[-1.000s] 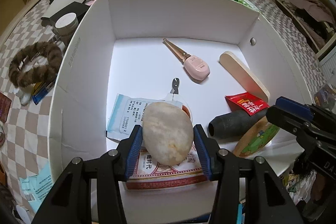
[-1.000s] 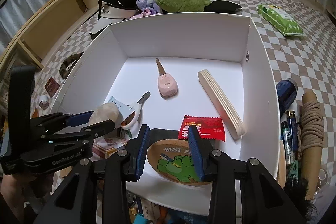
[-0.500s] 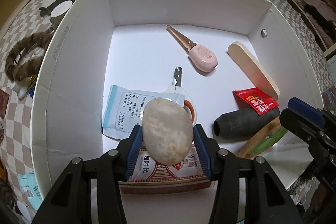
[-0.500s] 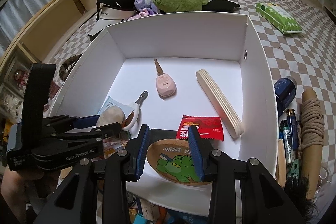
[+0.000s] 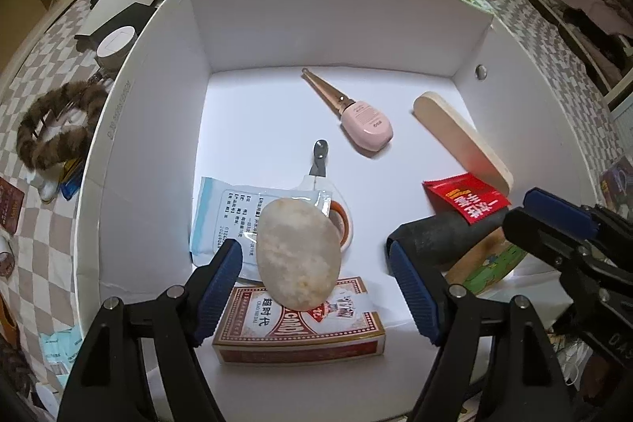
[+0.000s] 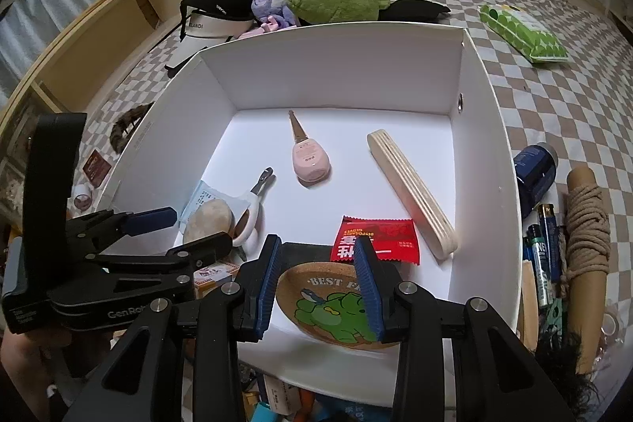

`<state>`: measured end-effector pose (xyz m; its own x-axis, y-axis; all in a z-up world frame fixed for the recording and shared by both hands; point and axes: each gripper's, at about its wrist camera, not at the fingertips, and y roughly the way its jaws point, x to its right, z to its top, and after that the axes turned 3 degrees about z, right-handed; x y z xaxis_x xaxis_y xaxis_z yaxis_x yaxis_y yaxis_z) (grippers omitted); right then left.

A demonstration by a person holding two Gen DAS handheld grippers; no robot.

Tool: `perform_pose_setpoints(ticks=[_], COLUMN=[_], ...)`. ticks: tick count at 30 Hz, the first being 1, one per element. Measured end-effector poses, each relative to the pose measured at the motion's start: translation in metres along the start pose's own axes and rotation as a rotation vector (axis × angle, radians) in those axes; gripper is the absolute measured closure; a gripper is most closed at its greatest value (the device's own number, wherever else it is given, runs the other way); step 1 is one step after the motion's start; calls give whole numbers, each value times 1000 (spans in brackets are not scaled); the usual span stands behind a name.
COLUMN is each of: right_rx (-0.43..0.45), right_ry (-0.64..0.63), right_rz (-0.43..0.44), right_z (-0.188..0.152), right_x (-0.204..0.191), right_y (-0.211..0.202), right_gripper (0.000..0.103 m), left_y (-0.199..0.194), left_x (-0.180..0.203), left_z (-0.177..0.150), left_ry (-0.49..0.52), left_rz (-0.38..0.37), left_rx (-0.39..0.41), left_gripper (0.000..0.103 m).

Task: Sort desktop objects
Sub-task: 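Open the right tool dropping the pink compact while the left tool lowers the stone, then open the left tool releasing the grey stone into the shoebox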

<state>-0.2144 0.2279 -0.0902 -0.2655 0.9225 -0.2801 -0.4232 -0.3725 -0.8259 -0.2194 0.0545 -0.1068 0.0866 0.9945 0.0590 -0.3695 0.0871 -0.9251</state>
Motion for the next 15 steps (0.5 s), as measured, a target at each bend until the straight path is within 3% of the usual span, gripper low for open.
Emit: perform_pose_setpoints(ticks=[6, 12, 15], right_rx=[7, 33, 41], right_ry=[15, 2, -13], right_rz=[-2, -28, -53], right_z=[-2, -6, -9], right_x=[3, 2, 1], right_y=[-8, -24, -31], right_gripper=[65, 65, 64], left_y=[-10, -27, -37], left_x=[4, 11, 15], left_z=[2, -2, -5], left_ry=[-7, 12, 25], left_rz=[-34, -35, -30], left_rx=[29, 71, 95], left_gripper=[11, 8, 0])
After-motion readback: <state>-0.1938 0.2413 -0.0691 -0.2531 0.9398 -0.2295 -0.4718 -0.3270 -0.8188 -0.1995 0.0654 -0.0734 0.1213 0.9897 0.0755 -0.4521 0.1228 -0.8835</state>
